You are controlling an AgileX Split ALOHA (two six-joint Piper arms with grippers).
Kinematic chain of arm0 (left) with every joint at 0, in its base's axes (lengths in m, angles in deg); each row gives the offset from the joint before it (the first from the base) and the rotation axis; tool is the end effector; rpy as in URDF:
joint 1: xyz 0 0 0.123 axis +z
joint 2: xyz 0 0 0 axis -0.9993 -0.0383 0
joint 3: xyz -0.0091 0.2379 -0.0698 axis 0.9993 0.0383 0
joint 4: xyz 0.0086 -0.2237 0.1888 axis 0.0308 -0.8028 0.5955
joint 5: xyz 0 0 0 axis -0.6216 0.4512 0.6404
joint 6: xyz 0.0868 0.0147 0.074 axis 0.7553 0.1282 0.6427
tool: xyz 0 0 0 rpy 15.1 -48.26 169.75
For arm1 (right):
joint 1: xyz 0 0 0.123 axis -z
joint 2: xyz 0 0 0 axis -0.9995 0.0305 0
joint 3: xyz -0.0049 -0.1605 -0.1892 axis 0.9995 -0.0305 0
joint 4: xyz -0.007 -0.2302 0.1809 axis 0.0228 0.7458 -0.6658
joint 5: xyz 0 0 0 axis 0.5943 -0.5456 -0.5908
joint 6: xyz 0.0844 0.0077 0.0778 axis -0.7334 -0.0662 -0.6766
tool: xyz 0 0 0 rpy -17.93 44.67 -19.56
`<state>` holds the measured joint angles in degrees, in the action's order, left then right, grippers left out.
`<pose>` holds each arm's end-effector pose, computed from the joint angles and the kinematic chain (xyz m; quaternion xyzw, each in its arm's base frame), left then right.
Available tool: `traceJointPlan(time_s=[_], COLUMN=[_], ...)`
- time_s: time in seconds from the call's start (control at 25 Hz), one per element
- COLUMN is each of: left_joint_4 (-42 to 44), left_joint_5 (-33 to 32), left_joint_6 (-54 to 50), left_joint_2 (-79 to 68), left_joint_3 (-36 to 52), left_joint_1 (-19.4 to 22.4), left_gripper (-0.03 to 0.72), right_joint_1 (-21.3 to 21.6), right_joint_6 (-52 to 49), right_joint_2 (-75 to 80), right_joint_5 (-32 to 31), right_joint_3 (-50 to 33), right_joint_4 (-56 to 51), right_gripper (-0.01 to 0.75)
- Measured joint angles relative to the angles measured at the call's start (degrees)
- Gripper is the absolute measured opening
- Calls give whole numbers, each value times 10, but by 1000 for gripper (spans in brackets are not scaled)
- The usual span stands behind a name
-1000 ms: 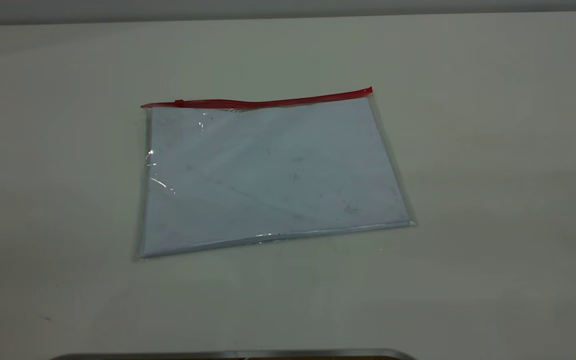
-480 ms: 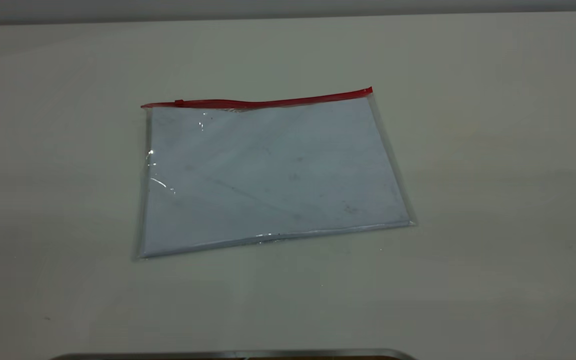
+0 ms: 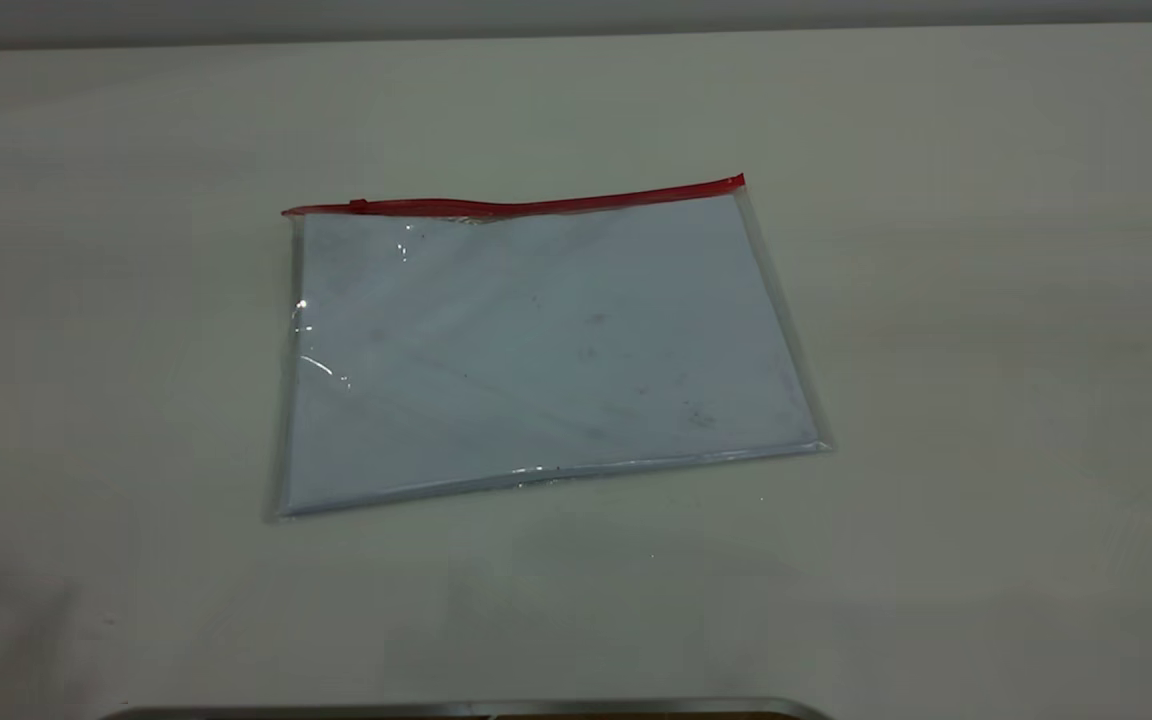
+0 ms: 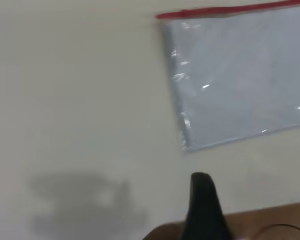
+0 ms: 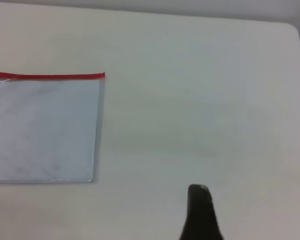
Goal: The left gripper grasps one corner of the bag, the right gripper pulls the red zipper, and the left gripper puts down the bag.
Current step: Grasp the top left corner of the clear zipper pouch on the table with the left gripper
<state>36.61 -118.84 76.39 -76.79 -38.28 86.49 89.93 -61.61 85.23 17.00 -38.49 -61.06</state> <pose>0.2461 -0.0290 0.2644 0.0093 0.9272 -0.1139 0.3568 0.1697 0.0084 0.2919 -0.0406 0.8871 0.0313 0.4587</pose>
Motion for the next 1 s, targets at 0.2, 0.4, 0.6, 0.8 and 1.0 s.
traceJointPlan(time_s=[0.2,0.4,0.6,0.8,1.0], left_joint_4=[-77,-99,-105,-126,-196], left_joint_5=[91,115,107,54,23], left_joint_6=[59,96,113,150,277], left_joint_2=[-175,-342,-482,-604,-693], left_joint_3=[-33,-123,-230,-324,-351], left_joint_1=[0,0,6,41,60], left_gripper=[581,581,581,581,581], right_joint_1=[0,0,0,0,0], right_joint_6=[2,20,82,114,126], right_joint_2=[145,249,333,397,454], right_joint_5=[36,96,141,177,203], right_joint_3=[38,84,111,120,121], right_joint_4=[-4,-44,-64,-79,-84], right_gripper=[578,578,578,578,578])
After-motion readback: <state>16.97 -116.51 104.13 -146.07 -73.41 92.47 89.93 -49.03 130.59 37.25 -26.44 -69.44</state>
